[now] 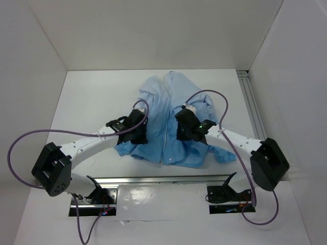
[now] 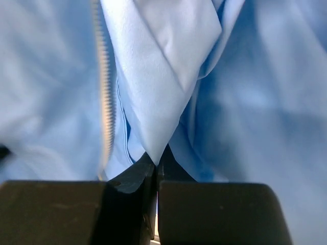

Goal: Zip up the jacket

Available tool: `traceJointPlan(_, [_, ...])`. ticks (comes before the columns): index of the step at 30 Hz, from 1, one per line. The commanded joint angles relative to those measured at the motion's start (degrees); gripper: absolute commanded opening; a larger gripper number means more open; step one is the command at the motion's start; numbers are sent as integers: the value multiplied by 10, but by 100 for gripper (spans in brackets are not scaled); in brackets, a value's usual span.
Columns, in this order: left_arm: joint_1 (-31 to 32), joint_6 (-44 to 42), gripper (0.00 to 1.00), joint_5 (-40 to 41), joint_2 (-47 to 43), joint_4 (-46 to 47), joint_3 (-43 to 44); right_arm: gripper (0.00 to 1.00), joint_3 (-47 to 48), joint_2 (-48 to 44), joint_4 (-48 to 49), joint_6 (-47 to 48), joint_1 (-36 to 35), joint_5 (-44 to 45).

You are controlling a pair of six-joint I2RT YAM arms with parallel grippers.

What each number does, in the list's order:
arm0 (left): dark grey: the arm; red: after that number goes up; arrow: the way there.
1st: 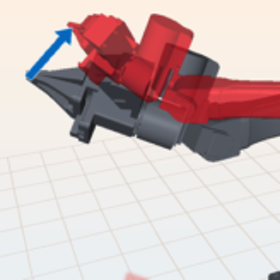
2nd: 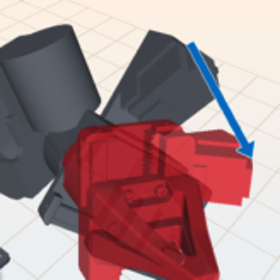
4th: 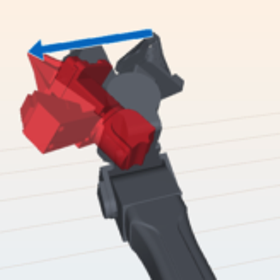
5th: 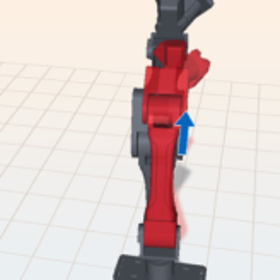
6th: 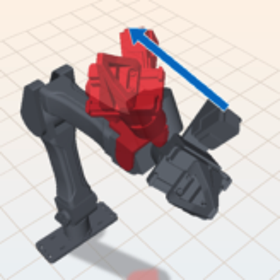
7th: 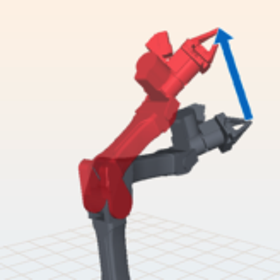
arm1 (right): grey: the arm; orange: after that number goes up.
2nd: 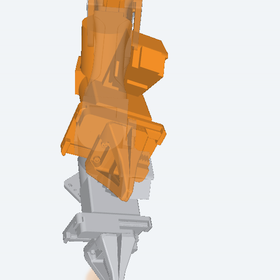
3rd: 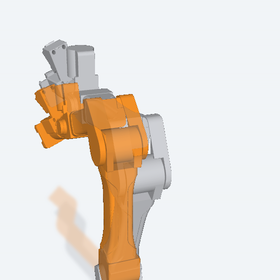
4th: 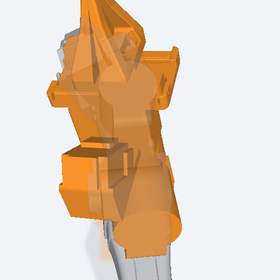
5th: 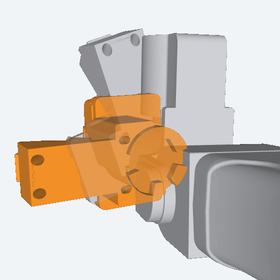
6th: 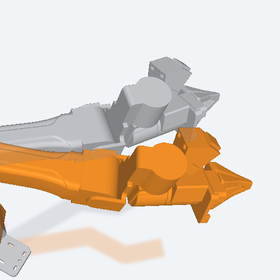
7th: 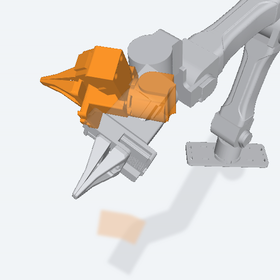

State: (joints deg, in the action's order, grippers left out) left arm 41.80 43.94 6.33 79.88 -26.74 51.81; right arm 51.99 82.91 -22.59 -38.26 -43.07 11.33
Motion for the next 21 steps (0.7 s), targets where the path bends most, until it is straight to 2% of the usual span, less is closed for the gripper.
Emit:
traceJointPlan(1, [-71,-30,0,-23,-13,7,57,0,27,-70,-68,42,30,54])
traceJointPlan(6, [-152,-81,0,-72,-38,12,72,0,32,-106,-92,71,97,84])
traceJointPlan(9, [-180,-81,0,-89,-39,34,72,0,5,-106,-15,100,153,76])
traceJointPlan(13, [-242,-57,0,-147,1,92,66,0,12,-36,89,122,214,61])
traceJointPlan(16, [-267,-35,0,-181,33,121,102,0,84,54,147,128,274,16])
traceJointPlan(19, [-286,-27,0,-181,100,115,177,0,150,144,140,128,322,-25])
traceJointPlan(20, [-286,-27,0,-176,131,115,194,1,199,159,112,128,330,-45])
traceJointPlan(21, [-291,-34,0,-176,143,106,210,6,220,168,98,128,337,-56])
